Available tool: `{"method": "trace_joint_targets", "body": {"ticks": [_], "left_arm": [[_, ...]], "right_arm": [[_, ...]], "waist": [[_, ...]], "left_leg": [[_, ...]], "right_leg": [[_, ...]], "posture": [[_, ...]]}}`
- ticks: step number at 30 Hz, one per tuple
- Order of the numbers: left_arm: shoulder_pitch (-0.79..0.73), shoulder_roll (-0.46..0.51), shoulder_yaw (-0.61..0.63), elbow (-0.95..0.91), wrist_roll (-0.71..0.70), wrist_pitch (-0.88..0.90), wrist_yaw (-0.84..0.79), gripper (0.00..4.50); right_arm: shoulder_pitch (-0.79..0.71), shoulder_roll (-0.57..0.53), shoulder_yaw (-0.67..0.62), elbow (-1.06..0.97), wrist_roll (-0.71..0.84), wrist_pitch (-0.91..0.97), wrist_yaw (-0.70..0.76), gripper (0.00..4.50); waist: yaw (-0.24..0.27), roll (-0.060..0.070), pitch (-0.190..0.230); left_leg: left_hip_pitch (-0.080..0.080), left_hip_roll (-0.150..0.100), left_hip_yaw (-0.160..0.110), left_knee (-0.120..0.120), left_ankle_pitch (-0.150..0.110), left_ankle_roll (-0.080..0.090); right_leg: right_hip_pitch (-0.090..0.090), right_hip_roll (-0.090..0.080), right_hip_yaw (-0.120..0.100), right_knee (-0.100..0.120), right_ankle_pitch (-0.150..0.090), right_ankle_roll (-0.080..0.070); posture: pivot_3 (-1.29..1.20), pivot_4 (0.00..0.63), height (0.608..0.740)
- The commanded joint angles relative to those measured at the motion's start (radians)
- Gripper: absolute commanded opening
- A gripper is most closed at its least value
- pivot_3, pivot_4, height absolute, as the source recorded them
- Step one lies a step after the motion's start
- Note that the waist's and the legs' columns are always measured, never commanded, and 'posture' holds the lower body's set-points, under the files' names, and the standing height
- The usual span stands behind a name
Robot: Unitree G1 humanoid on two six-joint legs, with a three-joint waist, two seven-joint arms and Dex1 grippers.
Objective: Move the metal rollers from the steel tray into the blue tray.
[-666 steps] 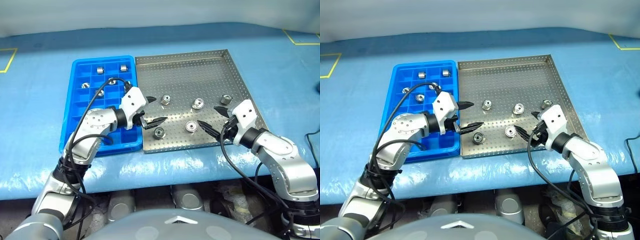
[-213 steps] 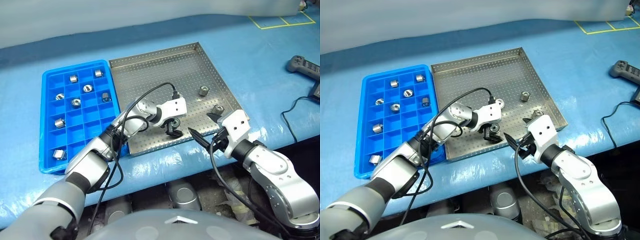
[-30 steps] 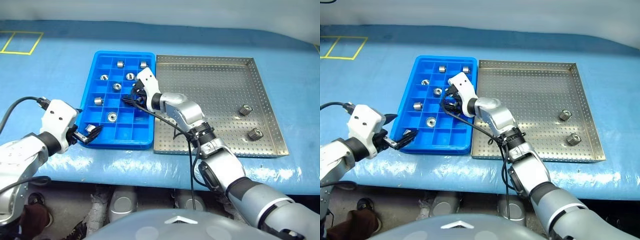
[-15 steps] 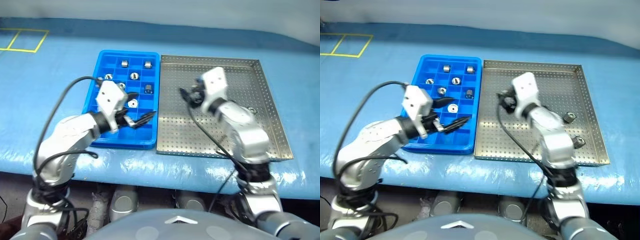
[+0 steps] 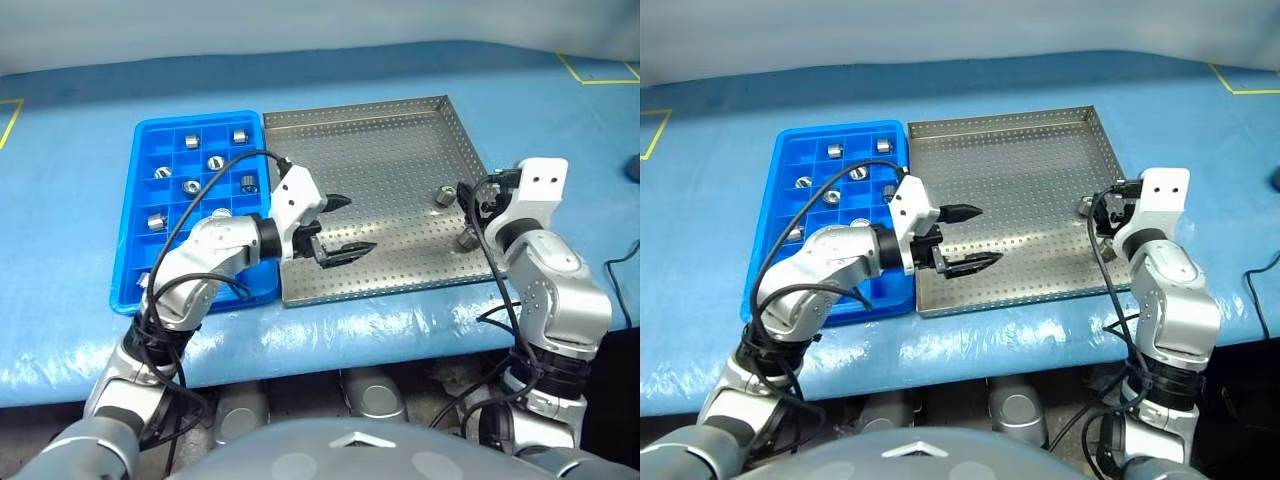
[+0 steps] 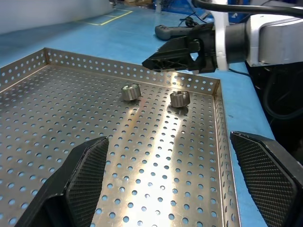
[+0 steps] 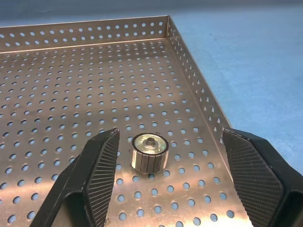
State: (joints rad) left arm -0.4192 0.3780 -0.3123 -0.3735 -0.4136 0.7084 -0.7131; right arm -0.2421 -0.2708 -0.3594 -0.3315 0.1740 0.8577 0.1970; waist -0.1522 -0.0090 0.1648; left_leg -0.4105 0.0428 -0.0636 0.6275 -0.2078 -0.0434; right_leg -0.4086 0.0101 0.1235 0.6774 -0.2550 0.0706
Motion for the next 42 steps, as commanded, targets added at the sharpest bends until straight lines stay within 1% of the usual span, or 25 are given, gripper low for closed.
{"method": "trace_joint_targets", "body": {"ticks": [1, 6, 12, 18, 21, 25, 27, 32, 35, 38, 40, 42], "left_arm": [[-0.030, -0.004, -0.043, 0.016, 0.034, -0.023, -0.014, 4.50], [-0.024, -0.017, -0.063, 0.013, 0.047, -0.020, -0.014, 4.50], [-0.002, -0.014, -0.057, -0.005, 0.046, -0.011, -0.010, 4.50], [0.001, -0.011, -0.048, -0.011, 0.050, -0.009, -0.001, 4.50], [0.003, -0.010, -0.042, -0.014, 0.052, -0.008, 0.005, 4.50], [0.005, -0.007, -0.035, -0.014, 0.051, -0.006, 0.010, 4.50], [0.005, -0.006, -0.035, -0.013, 0.051, -0.006, 0.011, 4.50], [0.006, -0.001, -0.024, -0.011, 0.045, -0.003, 0.017, 4.50], [0.009, 0.024, 0.023, -0.012, 0.042, 0.006, 0.029, 4.50], [0.022, 0.104, 0.104, -0.020, 0.048, 0.026, 0.035, 4.50], [0.043, 0.195, 0.181, -0.044, 0.050, 0.056, 0.033, 4.50], [0.058, 0.266, 0.236, -0.064, 0.046, 0.085, 0.032, 4.50]], "right_arm": [[-0.042, 0.000, 0.002, 0.063, 0.025, -0.050, 0.000, 3.61], [-0.068, -0.004, 0.018, 0.169, 0.043, -0.086, 0.006, 3.61], [-0.109, -0.023, 0.010, 0.321, 0.045, -0.146, -0.004, 3.61], [-0.141, -0.038, 0.005, 0.423, 0.051, -0.201, -0.016, 3.61], [-0.150, -0.040, 0.002, 0.444, 0.059, -0.201, -0.026, 3.01], [-0.153, -0.042, 0.006, 0.446, 0.064, -0.211, -0.032, 1.74], [-0.152, -0.047, 0.011, 0.442, 0.060, -0.214, -0.038, 1.68], [-0.138, -0.048, 0.018, 0.384, 0.071, -0.204, -0.038, 1.68], [-0.119, -0.040, 0.052, 0.283, 0.102, -0.175, -0.003, 1.68], [-0.097, -0.024, 0.126, 0.123, 0.165, -0.107, 0.054, 1.68], [-0.089, -0.006, 0.205, 0.001, 0.225, -0.043, 0.096, 1.68], [-0.089, 0.011, 0.263, -0.075, 0.270, 0.010, 0.122, 1.68]], "waist": [[0.003, 0.000, 0.000], [0.010, 0.000, 0.000], [0.020, 0.000, 0.000], [0.023, 0.001, 0.000], [0.025, 0.001, 0.000], [0.029, 0.001, 0.000], [0.030, 0.001, 0.000], [0.030, 0.001, 0.000], [0.028, 0.001, 0.001], [0.021, 0.002, 0.001], [0.017, 0.002, 0.001], [0.015, 0.002, 0.001]], "left_leg": [[0.000, 0.000, 0.000, 0.000, 0.000, 0.000], [-0.001, 0.000, 0.000, -0.001, 0.000, 0.000], [-0.001, 0.000, 0.000, -0.001, 0.000, 0.000], [-0.001, 0.000, 0.000, -0.001, 0.000, 0.000], [-0.001, 0.000, 0.000, -0.001, 0.000, 0.000], [-0.001, 0.000, 0.000, -0.001, 0.000, 0.000], [-0.001, 0.000, 0.000, -0.001, 0.000, 0.000], [-0.001, 0.000, 0.000, -0.001, 0.000, 0.000], [-0.001, 0.000, 0.000, -0.001, 0.000, 0.000], [-0.001, 0.001, 0.000, -0.002, 0.000, 0.000], [-0.001, 0.002, -0.001, -0.002, 0.000, 0.000], [-0.001, 0.003, -0.001, -0.003, 0.000, 0.000]], "right_leg": [[0.000, 0.000, 0.000, 0.000, 0.000, 0.000], [-0.001, 0.000, 0.000, -0.001, 0.000, 0.000], [-0.001, 0.000, 0.000, -0.001, 0.000, 0.000], [-0.001, 0.000, 0.000, -0.001, 0.000, 0.000], [-0.001, 0.000, 0.000, -0.001, 0.000, 0.000], [-0.001, 0.000, 0.000, -0.001, 0.000, 0.000], [-0.001, 0.000, 0.000, -0.001, 0.000, 0.000], [-0.001, 0.000, 0.000, -0.001, 0.000, 0.000], [-0.001, 0.000, 0.000, -0.001, 0.000, 0.000], [-0.002, 0.001, 0.000, 0.000, 0.000, 0.000], [-0.002, 0.002, 0.000, 0.000, 0.000, -0.001], [-0.003, 0.003, 0.000, 0.001, -0.001, -0.001]], "posture": [[-0.10, 0.150, 0.740], [-0.08, 0.150, 0.740], [-0.07, 0.150, 0.740], [-0.07, 0.150, 0.740], [-0.07, 0.150, 0.740], [-0.07, 0.150, 0.740], [-0.07, 0.150, 0.740], [-0.07, 0.150, 0.740], [-0.07, 0.150, 0.740], [-0.07, 0.150, 0.740], [-0.05, 0.150, 0.740], [-0.04, 0.150, 0.740]]}}
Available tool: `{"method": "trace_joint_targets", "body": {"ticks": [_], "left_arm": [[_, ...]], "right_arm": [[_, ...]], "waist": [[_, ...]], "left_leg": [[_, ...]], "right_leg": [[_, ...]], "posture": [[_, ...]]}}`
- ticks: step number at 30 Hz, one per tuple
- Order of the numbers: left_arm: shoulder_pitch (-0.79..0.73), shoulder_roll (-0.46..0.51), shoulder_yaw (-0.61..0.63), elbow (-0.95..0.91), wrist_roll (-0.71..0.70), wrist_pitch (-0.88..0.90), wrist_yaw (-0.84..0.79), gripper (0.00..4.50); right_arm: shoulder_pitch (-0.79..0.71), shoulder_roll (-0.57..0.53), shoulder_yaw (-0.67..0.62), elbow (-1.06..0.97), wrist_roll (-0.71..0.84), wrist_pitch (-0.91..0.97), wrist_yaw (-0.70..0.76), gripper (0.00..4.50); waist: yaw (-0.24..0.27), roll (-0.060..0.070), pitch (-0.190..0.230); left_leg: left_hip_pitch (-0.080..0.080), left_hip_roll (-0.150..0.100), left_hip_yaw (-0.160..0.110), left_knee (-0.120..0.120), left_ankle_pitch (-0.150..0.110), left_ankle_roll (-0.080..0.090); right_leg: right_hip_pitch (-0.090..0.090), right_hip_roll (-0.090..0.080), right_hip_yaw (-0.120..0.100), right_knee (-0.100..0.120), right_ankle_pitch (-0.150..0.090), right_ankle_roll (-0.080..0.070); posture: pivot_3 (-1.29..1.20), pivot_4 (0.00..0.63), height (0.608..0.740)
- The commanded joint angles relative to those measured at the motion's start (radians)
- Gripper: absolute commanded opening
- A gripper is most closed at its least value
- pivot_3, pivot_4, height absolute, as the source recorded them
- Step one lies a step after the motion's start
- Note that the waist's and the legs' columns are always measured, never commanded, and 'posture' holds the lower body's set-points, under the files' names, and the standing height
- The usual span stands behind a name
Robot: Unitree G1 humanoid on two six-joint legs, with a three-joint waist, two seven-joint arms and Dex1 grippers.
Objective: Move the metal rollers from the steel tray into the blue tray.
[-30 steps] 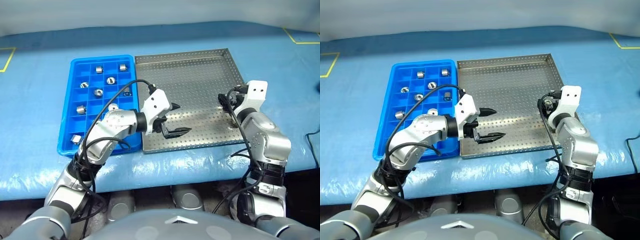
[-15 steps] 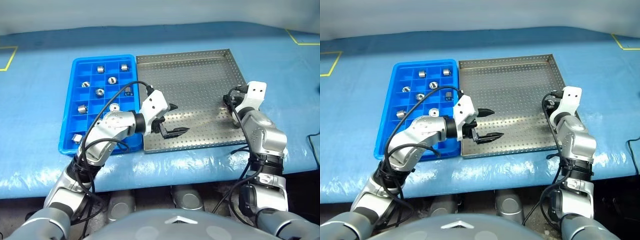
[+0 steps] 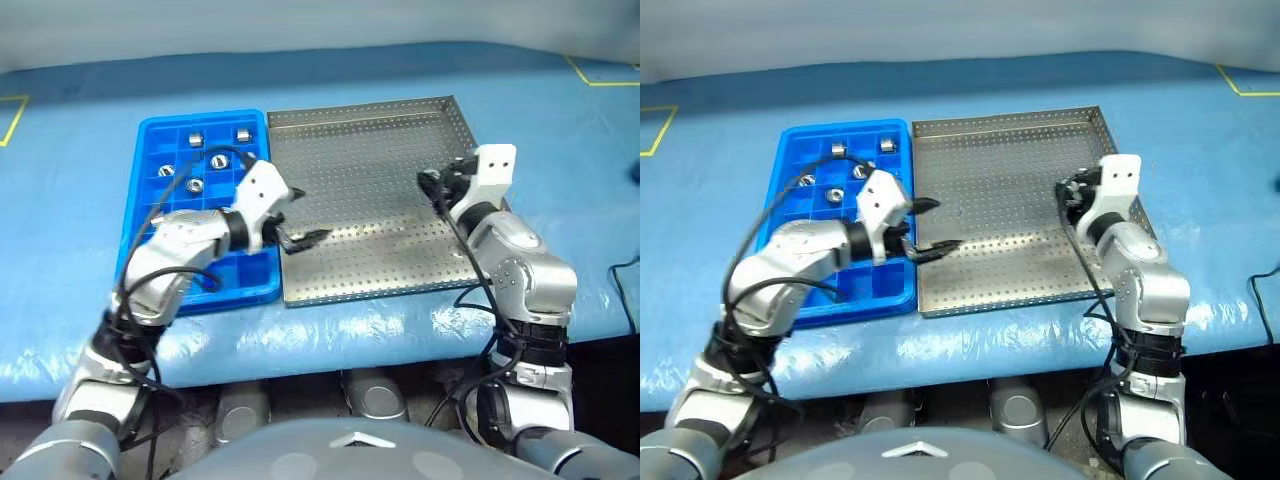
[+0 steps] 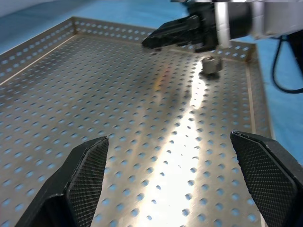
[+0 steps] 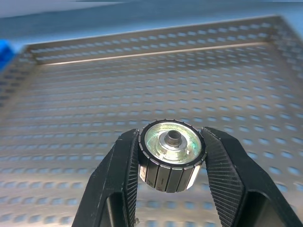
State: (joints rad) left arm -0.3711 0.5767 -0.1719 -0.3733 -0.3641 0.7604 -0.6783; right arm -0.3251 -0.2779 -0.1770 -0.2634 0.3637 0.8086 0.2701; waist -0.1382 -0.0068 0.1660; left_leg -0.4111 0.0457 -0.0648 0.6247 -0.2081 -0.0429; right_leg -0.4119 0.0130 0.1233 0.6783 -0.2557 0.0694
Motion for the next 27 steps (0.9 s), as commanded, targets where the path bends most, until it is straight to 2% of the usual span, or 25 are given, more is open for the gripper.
{"method": "trace_joint_targets", "body": {"ticks": [1, 8, 13, 21, 27], "left_arm": [[0.015, 0.100, 0.125, -0.082, -0.010, 0.053, 0.000, 4.50], [0.056, 0.271, 0.335, -0.171, -0.058, 0.146, -0.014, 4.50], [0.106, 0.340, 0.383, -0.158, -0.061, 0.135, -0.047, 4.50], [0.156, 0.370, 0.354, -0.186, -0.097, 0.166, -0.092, 4.50], [0.166, 0.384, 0.365, -0.197, -0.108, 0.189, -0.086, 4.50]], "right_arm": [[-0.008, 0.029, 0.111, -0.171, 0.100, 0.080, 0.057, 1.68], [-0.073, 0.132, 0.356, -0.263, 0.200, 0.175, 0.115, 1.68], [-0.116, 0.189, 0.510, -0.202, 0.196, 0.190, 0.150, 1.68], [-0.146, 0.266, 0.574, -0.004, 0.139, 0.149, 0.148, 1.68], [-0.154, 0.297, 0.570, 0.052, 0.118, 0.139, 0.151, 1.68]], "waist": [[0.005, 0.000, 0.000], [0.040, -0.003, 0.002], [0.058, -0.003, 0.002], [0.077, -0.004, 0.002], [0.077, -0.004, 0.002]], "left_leg": [[0.000, 0.000, -0.001, 0.000, 0.000, 0.000], [-0.003, -0.001, -0.001, -0.001, 0.000, 0.000], [-0.002, -0.001, -0.002, -0.003, 0.000, 0.000], [-0.002, 0.000, -0.002, -0.003, 0.000, 0.000], [-0.002, 0.000, -0.002, -0.005, 0.000, 0.000]], "right_leg": [[0.000, 0.000, 0.000, 0.000, 0.000, 0.000], [-0.001, -0.003, -0.003, -0.003, -0.001, -0.001], [-0.001, -0.002, -0.004, -0.003, -0.001, -0.002], [-0.002, -0.003, -0.005, -0.003, -0.002, -0.003], [-0.002, -0.002, -0.005, -0.003, -0.002, -0.003]], "posture": [[-0.04, 0.150, 0.740], [0.03, 0.150, 0.740], [0.06, 0.150, 0.740], [0.08, 0.150, 0.740], [0.09, 0.150, 0.740]]}}
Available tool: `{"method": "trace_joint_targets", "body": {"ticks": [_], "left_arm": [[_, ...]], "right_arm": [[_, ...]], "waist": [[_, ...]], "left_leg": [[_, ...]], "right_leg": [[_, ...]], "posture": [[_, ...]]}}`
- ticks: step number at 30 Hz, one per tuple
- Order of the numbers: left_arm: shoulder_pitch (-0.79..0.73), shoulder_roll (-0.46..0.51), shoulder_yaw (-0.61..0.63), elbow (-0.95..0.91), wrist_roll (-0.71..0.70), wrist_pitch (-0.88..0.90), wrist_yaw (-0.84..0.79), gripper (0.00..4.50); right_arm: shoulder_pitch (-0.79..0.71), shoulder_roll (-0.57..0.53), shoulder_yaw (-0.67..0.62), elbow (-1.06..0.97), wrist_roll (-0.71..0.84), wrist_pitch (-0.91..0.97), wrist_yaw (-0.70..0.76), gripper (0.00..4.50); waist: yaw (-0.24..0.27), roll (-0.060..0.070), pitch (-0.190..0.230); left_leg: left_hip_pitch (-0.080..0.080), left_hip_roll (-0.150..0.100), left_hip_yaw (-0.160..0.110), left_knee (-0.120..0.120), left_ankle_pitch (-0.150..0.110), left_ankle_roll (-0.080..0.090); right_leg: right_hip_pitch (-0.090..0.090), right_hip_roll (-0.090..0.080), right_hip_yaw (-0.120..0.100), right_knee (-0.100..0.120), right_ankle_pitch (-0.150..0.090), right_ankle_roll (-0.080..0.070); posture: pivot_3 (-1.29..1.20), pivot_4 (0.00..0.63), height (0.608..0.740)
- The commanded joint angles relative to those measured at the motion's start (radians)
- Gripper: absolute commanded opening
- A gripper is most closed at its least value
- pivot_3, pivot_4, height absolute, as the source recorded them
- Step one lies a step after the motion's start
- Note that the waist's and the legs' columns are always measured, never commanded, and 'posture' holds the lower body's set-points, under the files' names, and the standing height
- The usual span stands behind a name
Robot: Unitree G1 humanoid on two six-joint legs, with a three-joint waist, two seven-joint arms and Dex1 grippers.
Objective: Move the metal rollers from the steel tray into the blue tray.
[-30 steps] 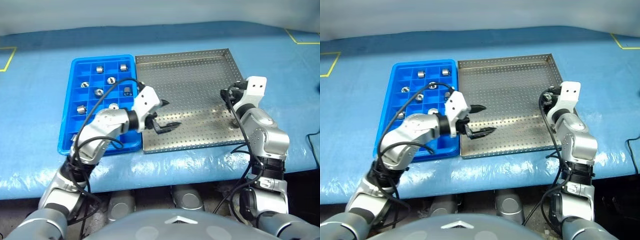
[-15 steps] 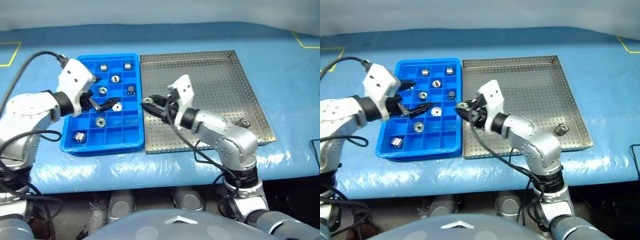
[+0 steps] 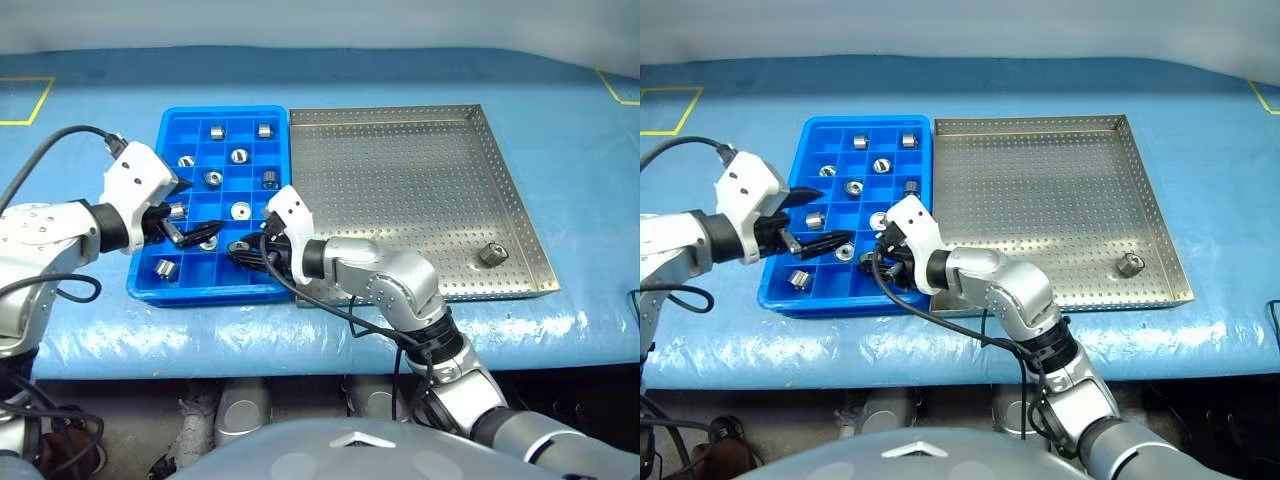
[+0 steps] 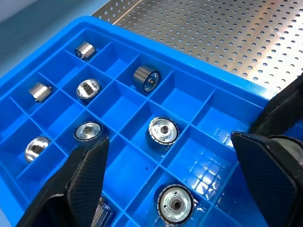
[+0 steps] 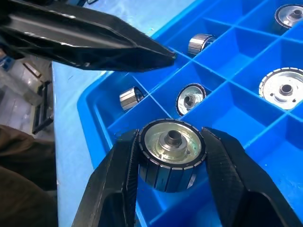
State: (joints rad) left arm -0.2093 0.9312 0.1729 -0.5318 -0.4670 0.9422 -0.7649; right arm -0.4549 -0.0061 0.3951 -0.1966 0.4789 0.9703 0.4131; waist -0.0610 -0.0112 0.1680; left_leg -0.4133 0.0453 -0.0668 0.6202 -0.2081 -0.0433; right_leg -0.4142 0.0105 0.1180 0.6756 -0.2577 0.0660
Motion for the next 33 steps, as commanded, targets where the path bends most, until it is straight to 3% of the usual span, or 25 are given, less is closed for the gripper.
{"method": "trace_joint_targets", "body": {"ticks": [1, 8, 9, 12, 18, 28, 33], "left_arm": [[0.008, 0.031, 0.022, -0.038, -0.006, 0.007, 0.002, 4.50], [0.005, 0.027, 0.011, -0.035, -0.010, 0.003, 0.013, 4.50], [0.004, 0.025, 0.008, -0.033, -0.009, 0.001, 0.015, 4.50], [-0.008, 0.016, -0.006, -0.027, -0.011, -0.003, 0.018, 4.50], [-0.054, -0.046, -0.069, -0.021, -0.030, -0.015, 0.028, 4.50], [-0.158, -0.369, -0.346, 0.025, -0.041, -0.054, 0.080, 4.50], [-0.208, -0.500, -0.460, 0.115, -0.013, -0.101, 0.081, 4.50]], "right_arm": [[-0.024, 0.028, -0.002, -0.013, 0.001, -0.022, 0.009, 1.68], [-0.019, 0.026, 0.006, -0.019, 0.004, -0.013, 0.031, 1.68], [-0.016, 0.024, 0.008, -0.024, 0.006, -0.012, 0.035, 2.40], [-0.007, 0.023, -0.002, -0.050, 0.003, -0.019, 0.030, 3.25], [0.005, -0.006, -0.103, -0.137, -0.018, -0.029, -0.042, 3.25], [0.204, -0.401, -0.330, -0.364, -0.273, -0.031, -0.220, 3.25], [0.333, -0.432, -0.477, -0.388, -0.293, 0.013, -0.262, 3.25]], "waist": [[-0.001, 0.000, 0.000], [0.001, 0.000, 0.000], [0.001, 0.000, 0.000], [0.002, 0.000, 0.000], [0.002, 0.000, 0.000], [0.015, 0.000, -0.001], [-0.020, 0.000, -0.001]], "left_leg": [[0.000, 0.000, 0.000, 0.000, 0.000, 0.000], [0.000, 0.000, 0.000, 0.000, 0.000, 0.000], [0.000, 0.000, 0.000, 0.000, 0.000, 0.000], [0.000, 0.000, 0.000, -0.001, 0.000, 0.000], [0.000, 0.000, 0.000, 0.000, 0.000, 0.000], [-0.002, -0.003, 0.000, 0.001, 0.000, 0.000], [0.001, -0.001, 0.001, 0.002, 0.000, 0.000]], "right_leg": [[0.000, 0.000, 0.000, 0.000, 0.000, 0.000], [0.000, 0.000, 0.000, 0.000, 0.000, 0.000], [0.000, 0.000, 0.000, 0.000, 0.000, 0.000], [0.000, 0.000, 0.000, 0.000, 0.000, -0.001], [0.000, 0.000, 0.000, 0.000, 0.000, 0.000], [0.001, -0.002, 0.001, -0.002, 0.000, 0.001], [0.002, 0.000, 0.002, 0.000, 0.000, 0.001]], "posture": [[0.09, 0.150, 0.740], [0.09, 0.150, 0.740], [0.09, 0.150, 0.740], [0.08, 0.150, 0.740], [0.05, 0.150, 0.740], [-0.04, 0.150, 0.740], [-0.11, 0.150, 0.740]]}}
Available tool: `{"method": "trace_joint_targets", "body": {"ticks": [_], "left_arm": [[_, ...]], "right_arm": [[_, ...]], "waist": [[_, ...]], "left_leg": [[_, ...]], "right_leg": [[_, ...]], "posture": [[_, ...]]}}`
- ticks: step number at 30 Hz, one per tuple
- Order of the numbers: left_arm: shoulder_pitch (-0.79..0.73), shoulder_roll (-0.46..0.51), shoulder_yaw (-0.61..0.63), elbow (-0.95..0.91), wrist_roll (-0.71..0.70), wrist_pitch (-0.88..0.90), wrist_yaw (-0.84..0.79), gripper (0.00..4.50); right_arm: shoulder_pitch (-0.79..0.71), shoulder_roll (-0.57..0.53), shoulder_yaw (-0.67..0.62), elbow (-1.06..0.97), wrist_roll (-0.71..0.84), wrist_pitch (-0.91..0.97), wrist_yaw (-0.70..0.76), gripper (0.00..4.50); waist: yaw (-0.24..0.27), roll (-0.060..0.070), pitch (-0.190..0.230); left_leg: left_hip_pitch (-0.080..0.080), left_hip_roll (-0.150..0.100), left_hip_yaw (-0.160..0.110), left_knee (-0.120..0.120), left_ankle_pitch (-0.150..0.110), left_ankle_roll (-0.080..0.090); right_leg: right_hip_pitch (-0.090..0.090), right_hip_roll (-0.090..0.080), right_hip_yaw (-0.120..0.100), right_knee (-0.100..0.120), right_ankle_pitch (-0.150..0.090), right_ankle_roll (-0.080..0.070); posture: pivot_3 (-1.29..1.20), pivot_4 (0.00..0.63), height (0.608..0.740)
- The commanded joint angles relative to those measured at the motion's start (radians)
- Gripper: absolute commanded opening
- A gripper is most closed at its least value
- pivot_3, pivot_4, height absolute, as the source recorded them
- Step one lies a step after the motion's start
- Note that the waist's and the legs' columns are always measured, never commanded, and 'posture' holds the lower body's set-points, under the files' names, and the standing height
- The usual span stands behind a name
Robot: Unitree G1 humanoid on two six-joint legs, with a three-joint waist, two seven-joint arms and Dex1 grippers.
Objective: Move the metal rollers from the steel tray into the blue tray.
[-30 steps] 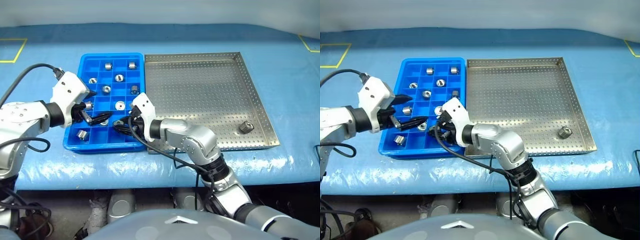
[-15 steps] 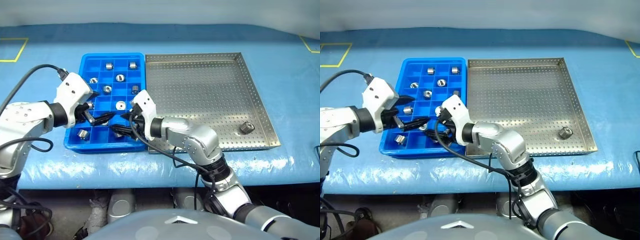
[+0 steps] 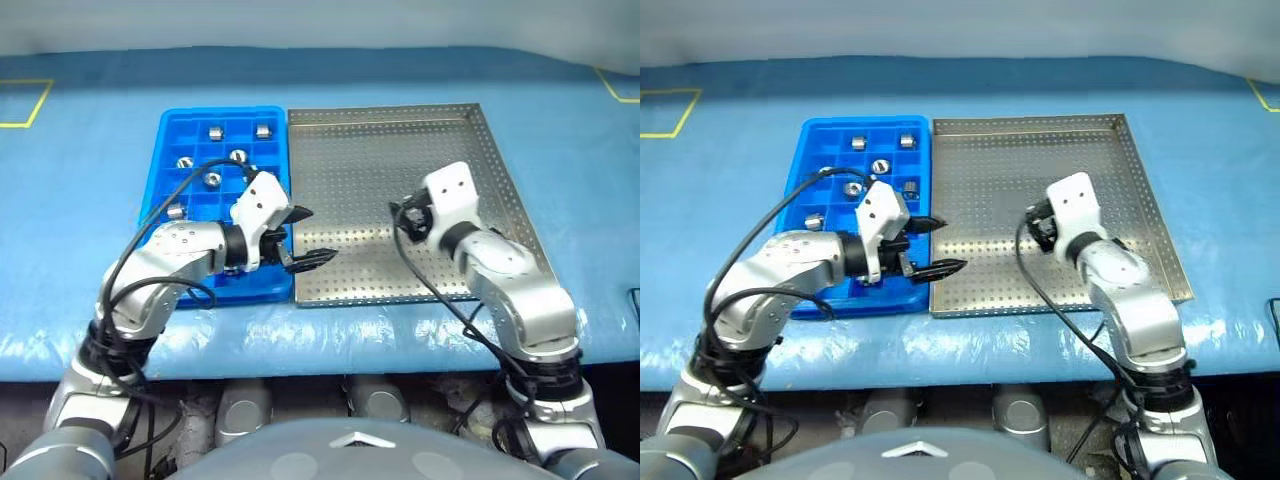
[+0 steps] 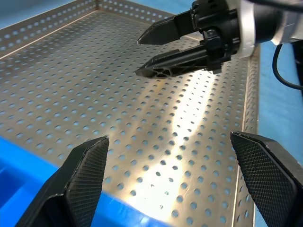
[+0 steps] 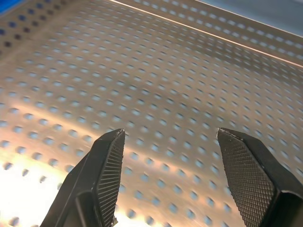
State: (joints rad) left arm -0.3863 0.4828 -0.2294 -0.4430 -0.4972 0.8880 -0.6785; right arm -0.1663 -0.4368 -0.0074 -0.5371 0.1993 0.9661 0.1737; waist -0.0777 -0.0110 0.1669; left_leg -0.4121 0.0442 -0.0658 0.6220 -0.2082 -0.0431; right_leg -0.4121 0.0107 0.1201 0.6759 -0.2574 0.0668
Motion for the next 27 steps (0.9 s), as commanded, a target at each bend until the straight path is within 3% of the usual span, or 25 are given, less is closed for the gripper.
{"method": "trace_joint_targets", "body": {"ticks": [1, 7, 13, 27], "left_arm": [[-0.041, -0.070, -0.080, 0.041, 0.025, -0.052, -0.011, 4.50], [-0.079, -0.146, -0.179, 0.120, 0.060, -0.095, -0.039, 4.50], [-0.109, -0.210, -0.212, 0.187, 0.074, -0.124, -0.063, 4.50], [-0.095, -0.201, -0.213, 0.194, 0.108, -0.122, -0.070, 4.50]], "right_arm": [[0.063, 0.004, -0.092, -0.055, -0.013, 0.024, -0.028, 3.25], [0.124, 0.035, -0.171, -0.061, -0.025, 0.050, -0.064, 3.25], [0.154, 0.053, -0.233, -0.054, -0.033, 0.064, -0.083, 3.25], [0.154, 0.161, -0.291, 0.082, -0.030, 0.047, -0.106, 3.25]], "waist": [[-0.007, 0.000, 0.000], [-0.045, 0.001, 0.000], [-0.048, 0.001, -0.001], [-0.055, 0.002, -0.002]], "left_leg": [[0.000, 0.000, 0.000, 0.001, 0.000, 0.000], [0.000, 0.000, 0.002, 0.005, 0.000, 0.000], [0.000, -0.001, 0.002, 0.006, 0.000, 0.000], [0.000, -0.001, 0.002, 0.005, 0.000, 0.000]], "right_leg": [[0.001, 0.000, 0.000, 0.000, 0.000, 0.000], [0.002, 0.000, 0.002, 0.001, 0.001, 0.002], [0.003, 0.000, 0.003, 0.001, 0.002, 0.004], [0.003, 0.000, 0.003, 0.001, 0.002, 0.004]], "posture": [[-0.12, 0.150, 0.740], [-0.12, 0.150, 0.740], [-0.13, 0.150, 0.740], [-0.12, 0.150, 0.740]]}}
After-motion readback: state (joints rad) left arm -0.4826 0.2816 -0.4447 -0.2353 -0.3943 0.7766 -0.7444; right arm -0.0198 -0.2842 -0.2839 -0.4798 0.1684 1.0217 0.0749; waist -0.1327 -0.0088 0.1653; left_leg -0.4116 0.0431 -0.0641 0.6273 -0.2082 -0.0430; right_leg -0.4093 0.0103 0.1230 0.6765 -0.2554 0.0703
